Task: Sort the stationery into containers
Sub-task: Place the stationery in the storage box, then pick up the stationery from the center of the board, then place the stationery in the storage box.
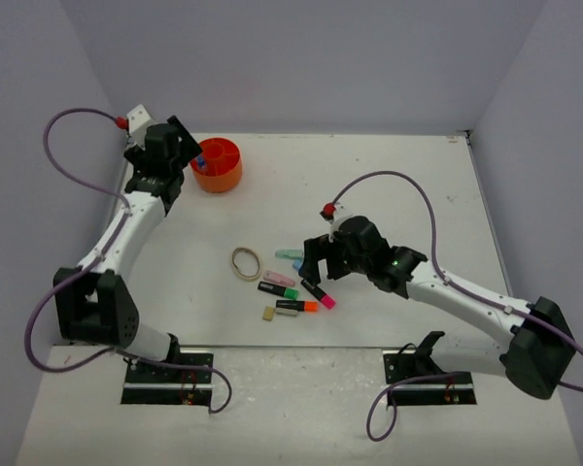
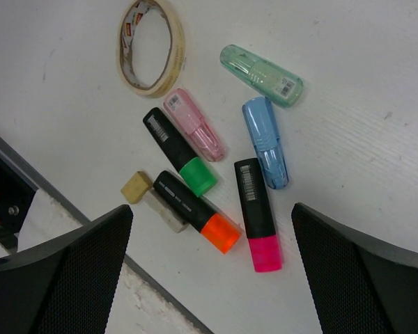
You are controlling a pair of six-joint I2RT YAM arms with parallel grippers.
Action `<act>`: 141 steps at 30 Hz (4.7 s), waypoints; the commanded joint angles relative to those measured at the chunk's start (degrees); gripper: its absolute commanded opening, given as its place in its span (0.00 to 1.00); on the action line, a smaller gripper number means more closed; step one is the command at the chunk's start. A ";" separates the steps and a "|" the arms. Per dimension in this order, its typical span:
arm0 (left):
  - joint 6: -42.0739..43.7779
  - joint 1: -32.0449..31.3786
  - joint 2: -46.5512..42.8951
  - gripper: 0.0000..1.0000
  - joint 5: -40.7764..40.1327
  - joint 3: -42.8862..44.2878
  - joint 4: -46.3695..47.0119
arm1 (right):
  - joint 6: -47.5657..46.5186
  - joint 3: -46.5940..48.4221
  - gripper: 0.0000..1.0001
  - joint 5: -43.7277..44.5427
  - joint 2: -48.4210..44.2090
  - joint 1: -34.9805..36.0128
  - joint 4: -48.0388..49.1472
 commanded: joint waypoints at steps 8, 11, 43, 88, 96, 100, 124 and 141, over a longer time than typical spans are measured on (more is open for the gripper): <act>-1.02 0.35 -38.94 1.00 7.78 -17.08 -9.60 | 2.28 27.49 0.70 6.22 27.27 6.48 -5.73; 4.33 0.33 -41.25 1.00 11.35 -15.45 -14.54 | 1.76 36.22 0.58 8.52 37.20 8.12 -10.87; 8.65 0.35 -45.70 1.00 30.70 -25.19 -17.46 | 5.27 45.68 0.00 13.53 45.11 11.07 -10.86; 8.81 0.35 -26.64 0.00 30.91 -15.92 -5.03 | 5.81 27.80 0.99 16.76 13.70 7.82 -6.08; 21.88 4.00 0.05 0.00 22.42 10.52 -1.30 | 5.23 15.59 0.99 19.23 -4.01 4.83 -6.84; 30.36 7.00 10.57 0.00 25.75 18.81 8.32 | 5.10 11.27 0.99 15.28 -10.54 4.83 -8.20; 32.24 14.80 37.91 0.02 60.63 27.58 24.31 | 3.30 8.04 0.99 10.18 -14.01 4.92 -12.29; 30.89 15.37 33.22 0.53 56.52 19.03 27.57 | 2.90 6.42 0.99 10.11 -15.46 4.90 -11.33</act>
